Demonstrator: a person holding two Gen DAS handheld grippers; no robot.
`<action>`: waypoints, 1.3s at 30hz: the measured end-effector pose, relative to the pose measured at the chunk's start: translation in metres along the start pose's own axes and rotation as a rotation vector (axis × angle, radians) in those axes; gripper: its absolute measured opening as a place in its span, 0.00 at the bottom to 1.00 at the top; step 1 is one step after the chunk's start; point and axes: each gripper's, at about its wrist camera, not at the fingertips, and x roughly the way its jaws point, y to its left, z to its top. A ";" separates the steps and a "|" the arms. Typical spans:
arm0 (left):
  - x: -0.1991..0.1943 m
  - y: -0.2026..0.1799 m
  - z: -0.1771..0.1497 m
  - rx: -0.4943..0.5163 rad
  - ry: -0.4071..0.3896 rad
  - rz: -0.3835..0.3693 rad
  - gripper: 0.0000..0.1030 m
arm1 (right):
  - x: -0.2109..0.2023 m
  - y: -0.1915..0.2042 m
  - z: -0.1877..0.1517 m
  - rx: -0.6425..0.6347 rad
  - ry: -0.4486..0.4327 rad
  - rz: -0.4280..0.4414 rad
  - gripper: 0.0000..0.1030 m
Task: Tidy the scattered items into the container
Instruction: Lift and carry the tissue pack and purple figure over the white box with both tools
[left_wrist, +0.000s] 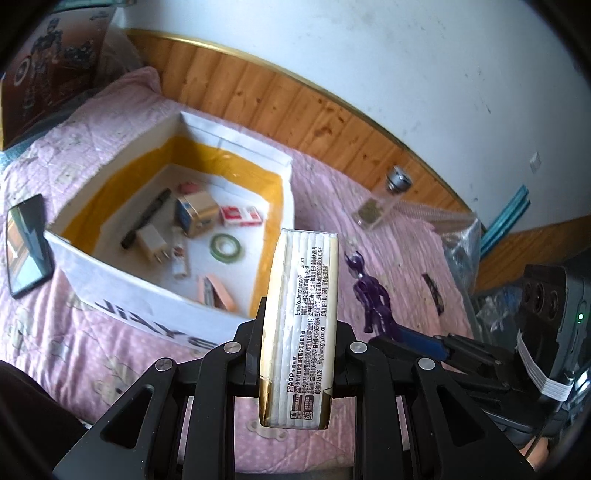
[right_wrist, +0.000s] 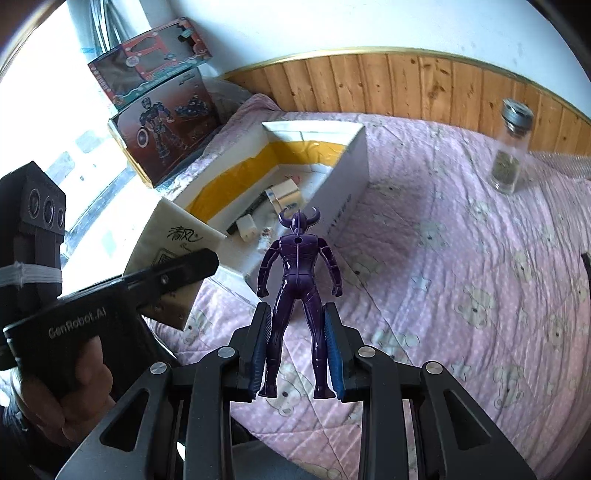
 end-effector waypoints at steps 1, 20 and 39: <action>-0.002 0.003 0.002 -0.005 -0.007 0.002 0.22 | 0.000 0.002 0.003 -0.005 -0.003 0.003 0.29; -0.031 0.058 0.051 -0.064 -0.102 0.061 0.22 | 0.014 0.047 0.054 -0.070 -0.020 0.084 0.29; -0.027 0.091 0.108 -0.093 -0.163 0.087 0.22 | 0.052 0.056 0.101 -0.043 -0.009 0.125 0.29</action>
